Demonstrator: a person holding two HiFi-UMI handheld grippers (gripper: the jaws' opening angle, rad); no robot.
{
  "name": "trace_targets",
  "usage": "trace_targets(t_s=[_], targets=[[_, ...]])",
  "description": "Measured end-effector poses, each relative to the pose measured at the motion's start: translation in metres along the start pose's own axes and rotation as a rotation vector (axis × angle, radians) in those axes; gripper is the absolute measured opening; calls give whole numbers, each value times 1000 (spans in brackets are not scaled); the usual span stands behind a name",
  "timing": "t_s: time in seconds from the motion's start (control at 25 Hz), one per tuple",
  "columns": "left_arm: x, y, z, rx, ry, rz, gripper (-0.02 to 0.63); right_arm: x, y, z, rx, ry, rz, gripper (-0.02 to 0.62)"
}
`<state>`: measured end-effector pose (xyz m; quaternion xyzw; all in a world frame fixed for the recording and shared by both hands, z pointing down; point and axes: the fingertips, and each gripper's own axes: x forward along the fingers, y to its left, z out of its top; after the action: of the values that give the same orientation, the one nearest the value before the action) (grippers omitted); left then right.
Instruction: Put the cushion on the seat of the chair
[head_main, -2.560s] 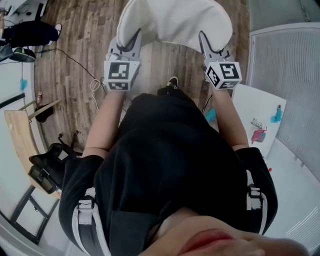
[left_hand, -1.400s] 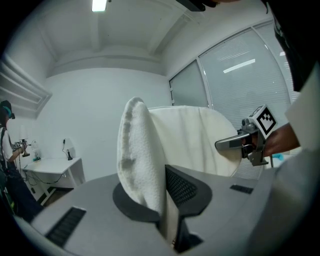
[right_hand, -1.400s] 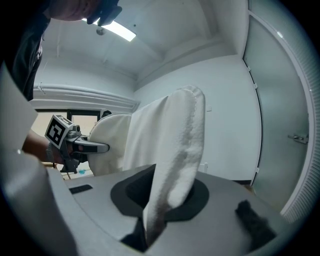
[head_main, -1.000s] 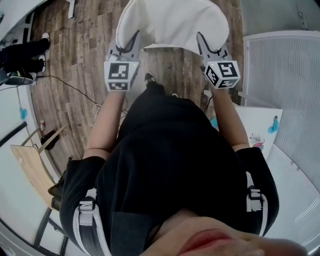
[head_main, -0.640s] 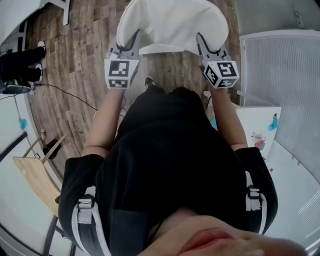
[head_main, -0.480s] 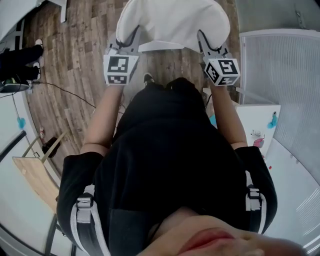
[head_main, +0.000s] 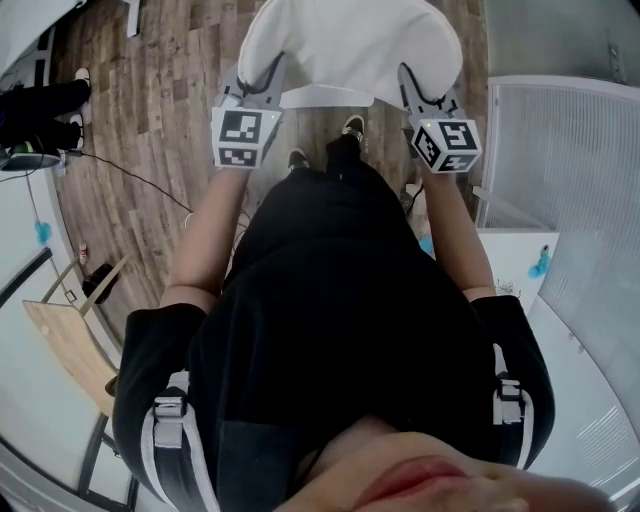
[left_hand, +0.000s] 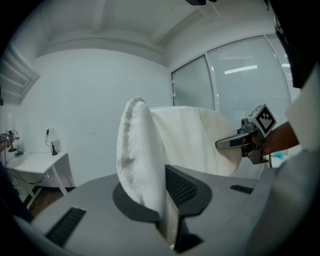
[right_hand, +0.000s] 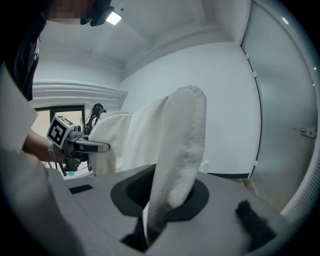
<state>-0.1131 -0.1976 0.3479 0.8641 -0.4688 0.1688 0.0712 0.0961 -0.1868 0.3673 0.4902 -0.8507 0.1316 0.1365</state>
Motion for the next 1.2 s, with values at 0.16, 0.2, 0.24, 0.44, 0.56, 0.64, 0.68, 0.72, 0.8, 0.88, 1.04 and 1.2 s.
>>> trace_targets(t_s=[0.16,0.2,0.24,0.44,0.56,0.64,0.68,0.72,0.8,0.88,1.04,1.2], targets=[[40,-6,-17,-6,34,25,54,24,-33,-19,0,26,31,54],[48,-5,-18,-10,44,31,54,30,-40,-22,3,33,39,55],[55,-4,-19,-14,56,37,54,35,-46,-23,7,42,48,54],[88,2,-26,-38,120,61,54,64,-73,-33,19,89,92,54],[110,-3,-35,-51,156,81,54,78,-93,-48,31,115,119,55],[126,-9,-43,-60,175,96,54,86,-106,-60,38,128,134,55],[133,-8,-48,-66,183,103,55,91,-111,-65,40,135,140,54],[139,-6,-53,-72,191,109,54,98,-114,-70,42,142,145,54],[151,3,-66,-82,210,117,55,114,-118,-79,48,158,152,55],[163,12,-82,-93,232,117,55,130,-119,-92,54,177,152,55],[184,31,-123,-122,279,105,55,164,-116,-128,78,227,139,55],[207,49,-180,-157,332,89,55,202,-114,-176,99,292,132,55]])
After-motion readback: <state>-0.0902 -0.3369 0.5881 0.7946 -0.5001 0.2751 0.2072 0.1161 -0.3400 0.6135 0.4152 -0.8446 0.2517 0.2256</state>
